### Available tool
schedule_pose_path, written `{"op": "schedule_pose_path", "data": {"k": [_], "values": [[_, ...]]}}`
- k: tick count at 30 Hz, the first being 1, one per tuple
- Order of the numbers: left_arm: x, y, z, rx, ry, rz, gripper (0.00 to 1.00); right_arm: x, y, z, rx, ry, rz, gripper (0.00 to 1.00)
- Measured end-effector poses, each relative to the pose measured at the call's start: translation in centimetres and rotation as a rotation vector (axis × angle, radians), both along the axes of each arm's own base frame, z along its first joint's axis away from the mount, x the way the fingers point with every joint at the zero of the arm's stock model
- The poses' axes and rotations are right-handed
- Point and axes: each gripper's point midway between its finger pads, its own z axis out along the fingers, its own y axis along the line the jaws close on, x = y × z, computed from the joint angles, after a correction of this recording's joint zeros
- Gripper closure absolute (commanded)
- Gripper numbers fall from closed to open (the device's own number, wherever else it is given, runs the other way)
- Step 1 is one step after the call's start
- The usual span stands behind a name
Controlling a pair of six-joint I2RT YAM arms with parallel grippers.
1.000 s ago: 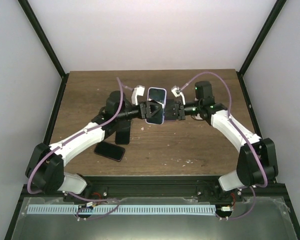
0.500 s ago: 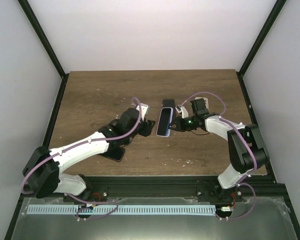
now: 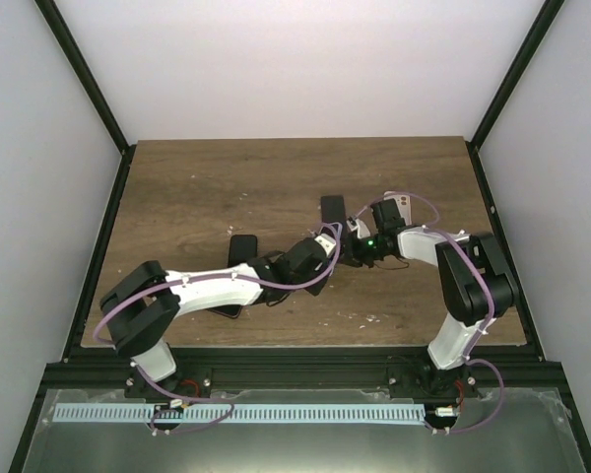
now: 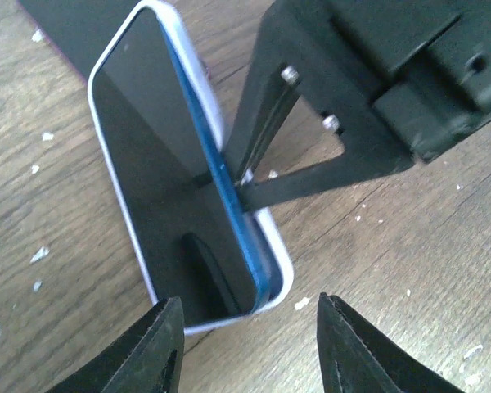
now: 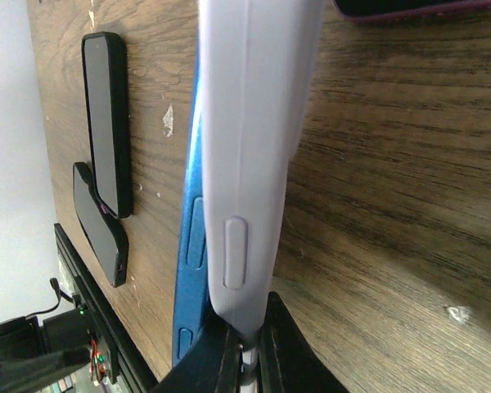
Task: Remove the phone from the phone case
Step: Remove the phone case from the phone.
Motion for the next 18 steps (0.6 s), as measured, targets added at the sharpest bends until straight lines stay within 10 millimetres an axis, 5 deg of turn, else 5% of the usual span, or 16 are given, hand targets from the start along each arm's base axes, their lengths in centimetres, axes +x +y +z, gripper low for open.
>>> {"op": "schedule_pose_path", "data": {"k": [10,18], "values": [[1.4,-1.5,-1.0,0.054,-0.025,0.019,0.54,-0.3,0.3,-0.1,0.027,0.035,0.002,0.99],[1.4,-1.2,-3.2,0.146,-0.023,0.028,0.62,-0.3,0.5,-0.3,0.039,0.041,0.007,0.99]]}}
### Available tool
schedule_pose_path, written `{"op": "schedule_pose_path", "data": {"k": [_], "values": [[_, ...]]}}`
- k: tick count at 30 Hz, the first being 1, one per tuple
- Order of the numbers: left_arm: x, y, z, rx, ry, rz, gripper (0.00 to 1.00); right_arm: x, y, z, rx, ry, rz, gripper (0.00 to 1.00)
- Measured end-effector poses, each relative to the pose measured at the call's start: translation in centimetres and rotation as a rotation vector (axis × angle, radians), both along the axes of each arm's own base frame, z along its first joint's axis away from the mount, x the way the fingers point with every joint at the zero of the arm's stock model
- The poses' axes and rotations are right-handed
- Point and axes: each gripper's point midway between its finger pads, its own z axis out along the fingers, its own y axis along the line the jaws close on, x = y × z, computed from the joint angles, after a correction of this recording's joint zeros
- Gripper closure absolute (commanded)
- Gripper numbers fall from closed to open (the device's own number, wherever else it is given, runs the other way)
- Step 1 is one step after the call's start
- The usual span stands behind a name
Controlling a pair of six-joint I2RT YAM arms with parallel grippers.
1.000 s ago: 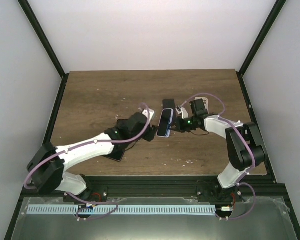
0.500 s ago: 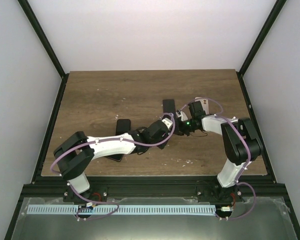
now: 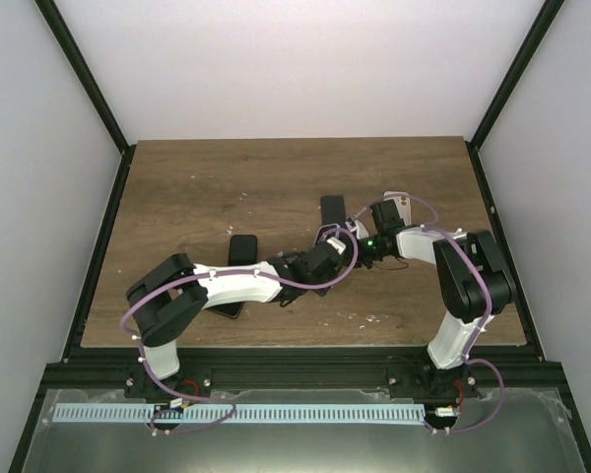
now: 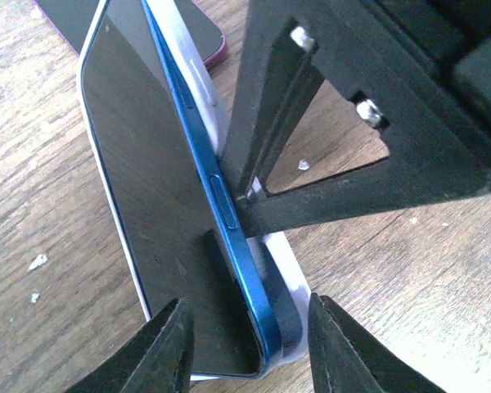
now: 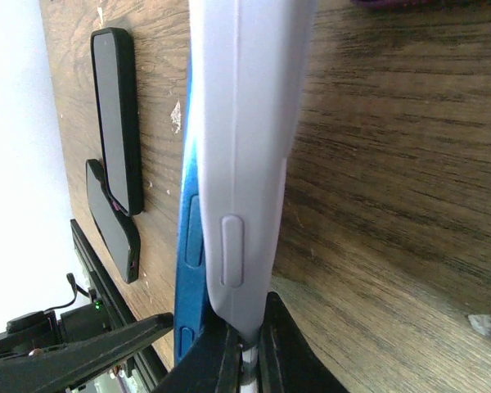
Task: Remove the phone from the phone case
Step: Remove the phone case from the phone.
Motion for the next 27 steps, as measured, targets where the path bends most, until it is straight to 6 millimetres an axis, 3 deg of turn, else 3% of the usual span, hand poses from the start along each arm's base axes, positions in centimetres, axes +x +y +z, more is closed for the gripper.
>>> {"op": "schedule_pose_path", "data": {"k": [5,11,22,27], "values": [[0.1,0.1,0.1,0.017,-0.016,0.011,0.66,0.1,0.0,0.0,0.002,-0.005,0.000,0.99],[0.1,0.2,0.0,0.020,-0.022,0.016,0.50,0.2,0.1,0.0,0.005,-0.007,0.002,0.99],[-0.6,1.0,-0.8,0.006,-0.011,0.021,0.54,0.0,0.2,-0.1,0.015,0.000,0.009,0.99],[-0.9,1.6,-0.4,-0.010,-0.016,0.026,0.51,0.0,0.3,0.0,0.020,0.001,0.011,0.99]]}}
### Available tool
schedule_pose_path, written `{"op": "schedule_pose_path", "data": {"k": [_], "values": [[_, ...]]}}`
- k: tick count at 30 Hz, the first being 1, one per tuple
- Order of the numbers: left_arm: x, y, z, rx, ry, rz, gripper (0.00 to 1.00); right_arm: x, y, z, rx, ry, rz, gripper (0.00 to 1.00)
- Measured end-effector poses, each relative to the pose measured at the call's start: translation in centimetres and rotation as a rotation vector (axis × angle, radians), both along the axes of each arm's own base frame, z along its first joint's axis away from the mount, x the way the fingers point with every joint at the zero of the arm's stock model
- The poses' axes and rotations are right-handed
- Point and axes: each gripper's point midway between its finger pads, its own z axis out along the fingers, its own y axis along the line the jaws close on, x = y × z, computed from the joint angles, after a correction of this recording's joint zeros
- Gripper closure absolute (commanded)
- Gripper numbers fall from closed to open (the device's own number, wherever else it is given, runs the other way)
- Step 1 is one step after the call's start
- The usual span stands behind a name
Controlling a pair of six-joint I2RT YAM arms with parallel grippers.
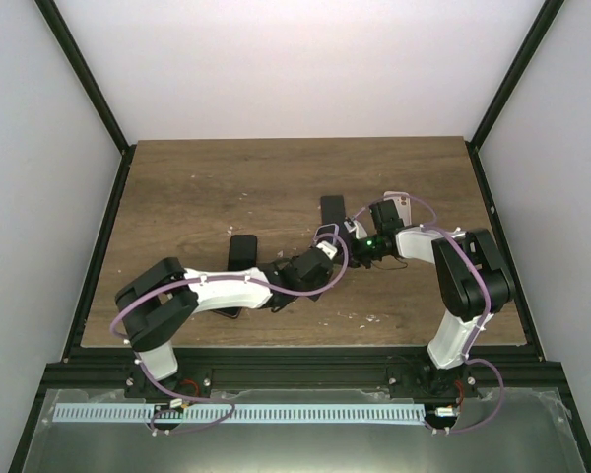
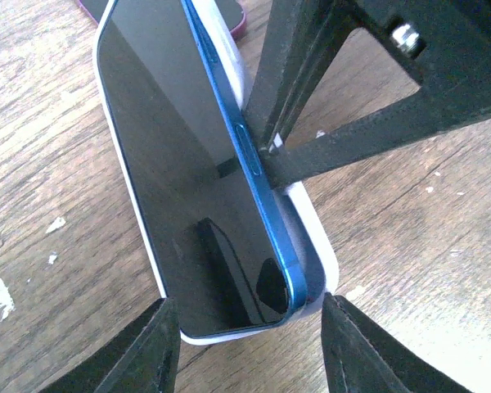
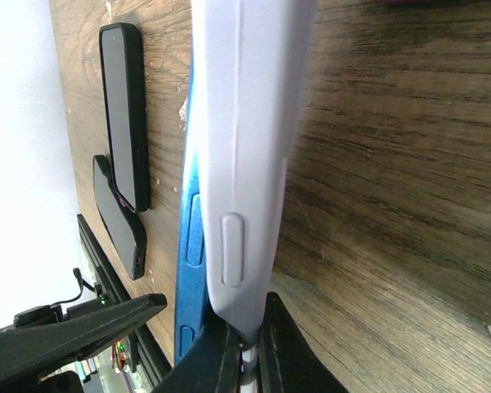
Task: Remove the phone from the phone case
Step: Remove the phone case from the phone.
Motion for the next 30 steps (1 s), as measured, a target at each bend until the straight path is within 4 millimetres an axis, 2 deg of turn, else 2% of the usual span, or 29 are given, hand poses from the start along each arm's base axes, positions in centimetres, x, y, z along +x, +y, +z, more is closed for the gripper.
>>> {"op": "schedule_pose_path", "data": {"k": [4,11,13,17,23,27,30], "values": [[-0.3,0.0,0.3,-0.029,0.002,-0.016,0.50,0.0,0.0,0.0,0.001,0.001,0.001,0.99],[0.4,0.0,0.4,-0.009,-0.021,0.002,0.62,0.0,0.0,0.0,0.002,0.001,0.002,0.99],[0.5,-0.1,0.3,-0.003,-0.026,0.002,0.61,0.0,0.0,0.0,0.002,-0.002,0.001,0.99],[0.6,-0.1,0.2,0.012,-0.037,-0.002,0.53,0.0,0.0,0.0,0.002,-0.003,0.001,0.99],[1.6,-0.5,-0.3,0.064,-0.079,0.004,0.55,0.3,-0.1,-0.2,0.004,-0.006,-0.004,0.99],[2.3,-0.9,-0.7,0.120,-0.134,0.007,0.61,0.3,-0.2,-0.3,0.011,-0.002,-0.003,0.99],[2.4,-0.9,-0.5,0.164,-0.182,0.001,0.75,0.3,-0.1,-0.1,0.019,-0.006,0.001,0.99]]}}
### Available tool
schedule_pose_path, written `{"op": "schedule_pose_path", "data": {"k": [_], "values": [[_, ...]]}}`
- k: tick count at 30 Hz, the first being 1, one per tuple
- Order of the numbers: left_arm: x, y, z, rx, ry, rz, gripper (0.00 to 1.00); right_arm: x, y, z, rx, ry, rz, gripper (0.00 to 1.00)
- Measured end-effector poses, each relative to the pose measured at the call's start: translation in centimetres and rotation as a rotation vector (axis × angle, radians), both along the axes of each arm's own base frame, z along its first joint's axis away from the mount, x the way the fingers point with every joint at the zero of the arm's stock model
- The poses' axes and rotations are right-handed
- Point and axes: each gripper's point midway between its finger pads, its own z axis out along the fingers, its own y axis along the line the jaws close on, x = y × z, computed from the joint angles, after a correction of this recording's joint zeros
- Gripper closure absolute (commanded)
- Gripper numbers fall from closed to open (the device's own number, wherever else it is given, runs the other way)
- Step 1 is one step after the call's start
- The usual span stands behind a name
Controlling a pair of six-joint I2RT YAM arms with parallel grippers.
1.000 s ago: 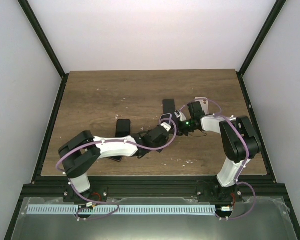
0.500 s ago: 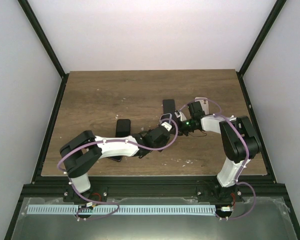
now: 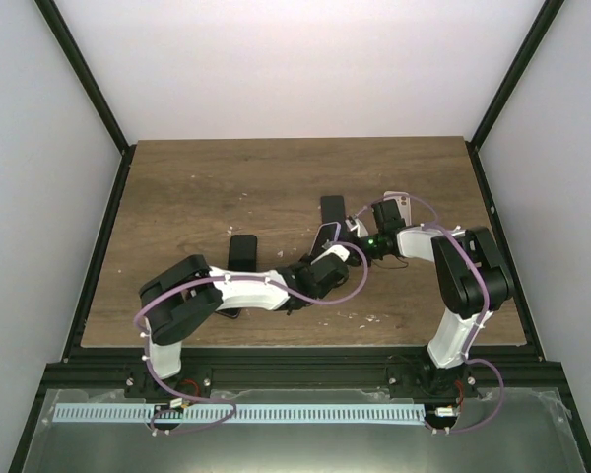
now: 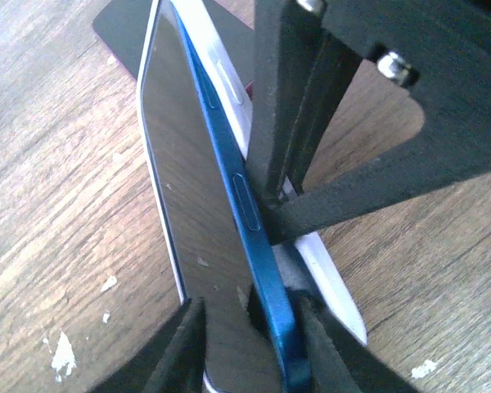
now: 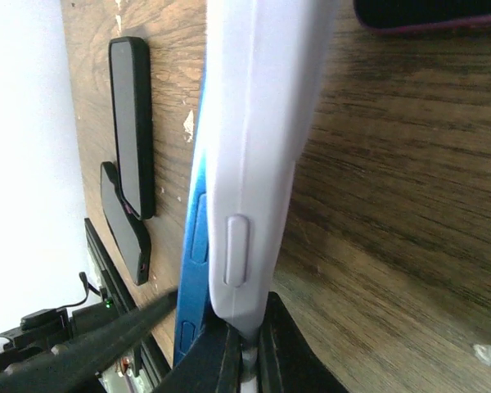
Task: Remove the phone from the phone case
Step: Remove the phone case from the phone.
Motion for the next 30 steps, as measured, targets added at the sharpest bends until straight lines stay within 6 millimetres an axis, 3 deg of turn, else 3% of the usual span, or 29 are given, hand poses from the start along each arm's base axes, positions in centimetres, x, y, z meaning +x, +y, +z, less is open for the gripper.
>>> {"op": "schedule_pose_path", "data": {"k": [3,7,16,26,28,30], "values": [[0.0,0.0,0.2,0.028,-0.028,-0.011,0.90,0.1,0.1,0.2,0.012,-0.006,0.004,0.99],[0.4,0.8,0.6,0.070,-0.071,0.014,1.00,0.2,0.4,0.7,0.033,-0.013,0.011,0.99],[0.2,1.8,2.4,0.022,-0.062,0.029,1.00,0.1,0.5,2.0,0.006,-0.070,0.024,0.99],[1.4,3.3,6.2,-0.195,0.009,0.087,1.00,1.6,1.1,5.9,-0.062,-0.251,0.034,0.99],[1.7,4.2,6.9,-0.229,0.010,0.116,1.00,2.4,0.2,5.4,-0.139,-0.283,-0.001,0.99],[2.2,5.3,8.4,-0.284,0.007,0.148,1.00,3.7,-2.1,4.1,-0.241,-0.290,-0.073,0.99]]}}
